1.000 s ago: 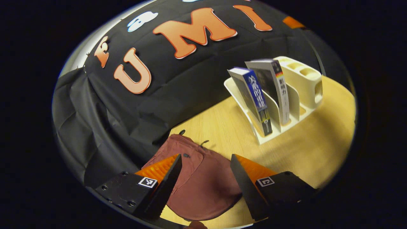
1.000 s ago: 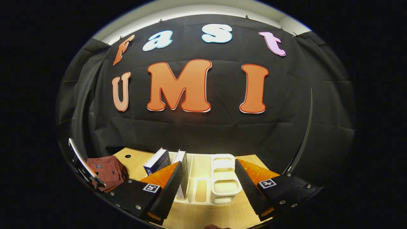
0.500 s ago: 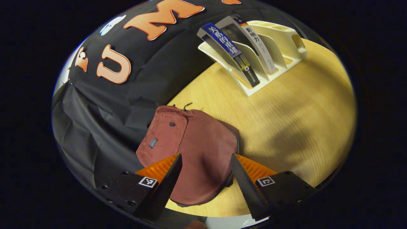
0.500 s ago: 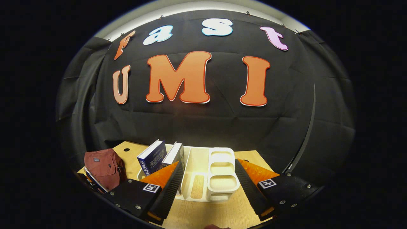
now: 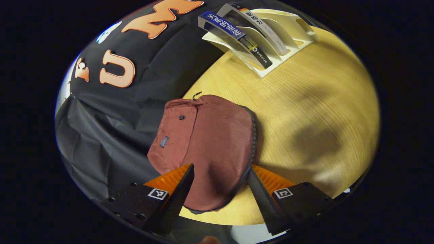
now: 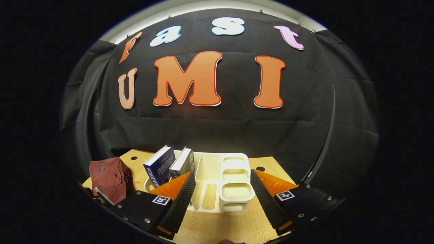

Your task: Open the schoolbag, grab two books from the bookshelf and put them into the schoolbag.

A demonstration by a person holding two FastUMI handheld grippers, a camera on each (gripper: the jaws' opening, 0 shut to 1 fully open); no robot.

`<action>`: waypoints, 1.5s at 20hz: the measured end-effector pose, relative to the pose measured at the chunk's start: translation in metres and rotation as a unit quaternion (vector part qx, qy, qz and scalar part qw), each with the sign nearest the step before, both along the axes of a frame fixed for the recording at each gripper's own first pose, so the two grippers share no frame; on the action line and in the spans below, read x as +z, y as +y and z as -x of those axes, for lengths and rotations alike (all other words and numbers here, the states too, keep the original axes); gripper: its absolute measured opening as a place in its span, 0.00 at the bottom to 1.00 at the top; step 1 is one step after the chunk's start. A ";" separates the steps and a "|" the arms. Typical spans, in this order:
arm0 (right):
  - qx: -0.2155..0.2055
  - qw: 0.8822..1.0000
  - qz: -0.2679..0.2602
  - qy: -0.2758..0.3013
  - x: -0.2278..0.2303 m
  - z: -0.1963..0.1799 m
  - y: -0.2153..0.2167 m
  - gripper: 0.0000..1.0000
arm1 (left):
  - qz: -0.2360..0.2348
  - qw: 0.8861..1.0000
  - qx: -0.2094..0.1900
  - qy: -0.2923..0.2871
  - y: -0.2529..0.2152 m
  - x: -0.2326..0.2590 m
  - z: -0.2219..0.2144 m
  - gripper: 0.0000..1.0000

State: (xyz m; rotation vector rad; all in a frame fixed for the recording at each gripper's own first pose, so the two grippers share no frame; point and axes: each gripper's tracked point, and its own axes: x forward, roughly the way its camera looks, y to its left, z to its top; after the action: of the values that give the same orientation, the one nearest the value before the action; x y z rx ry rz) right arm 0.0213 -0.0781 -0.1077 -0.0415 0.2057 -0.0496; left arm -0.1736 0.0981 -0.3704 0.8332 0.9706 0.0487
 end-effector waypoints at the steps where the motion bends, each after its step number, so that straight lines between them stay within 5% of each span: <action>1: -0.001 1.000 0.000 0.001 -0.001 -0.001 0.000 0.96 | -0.006 1.000 -0.004 -0.012 0.000 0.007 -0.004 0.97; 6: 0.000 1.000 0.001 0.004 -0.002 0.001 0.004 0.96 | -0.055 0.994 -0.014 -0.089 0.005 0.041 -0.029 0.97; 12: -0.003 1.000 0.009 0.001 0.004 0.000 0.007 0.96 | -0.080 0.992 -0.040 -0.085 0.031 0.028 -0.073 0.94; 13: -0.006 1.000 0.012 0.000 0.006 0.000 0.006 0.96 | -0.068 0.993 -0.047 -0.081 0.030 0.029 -0.077 0.89; 14: -0.009 1.000 0.014 -0.002 0.007 0.000 0.006 0.96 | -0.054 0.994 -0.048 -0.078 0.032 0.030 -0.079 0.68; 16: -0.018 1.000 0.018 -0.005 0.011 -0.001 0.004 0.96 | -0.019 0.997 -0.053 -0.060 0.033 0.037 -0.084 0.72; 17: -0.023 1.000 0.019 -0.006 0.013 0.000 0.003 0.96 | -0.001 0.997 -0.053 -0.048 0.035 0.040 -0.085 0.64; 18: -0.028 0.999 0.019 -0.007 0.014 -0.001 0.002 0.96 | 0.019 0.998 -0.053 -0.039 0.038 0.043 -0.085 0.41; 20: -0.035 0.999 0.020 -0.009 0.018 -0.003 0.002 0.96 | 0.050 0.997 -0.058 -0.019 0.042 0.052 -0.089 0.25; 23: -0.027 0.999 0.029 -0.003 0.022 -0.012 0.013 0.96 | 0.104 0.992 -0.066 0.011 0.046 0.070 -0.096 0.13; 29: 0.026 0.999 0.012 0.028 0.033 -0.030 0.078 0.96 | 0.162 0.978 -0.112 0.062 0.056 0.091 -0.115 0.12; 30: 0.035 0.999 0.009 0.031 0.035 -0.034 0.090 0.96 | 0.178 0.975 -0.111 0.072 0.057 0.097 -0.116 0.02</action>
State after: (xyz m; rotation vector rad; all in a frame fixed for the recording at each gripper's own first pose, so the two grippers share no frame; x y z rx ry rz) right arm 0.0553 0.0123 -0.0726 -0.0678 0.2664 0.0194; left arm -0.0578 0.1549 -0.2733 0.6125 0.9803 -0.3739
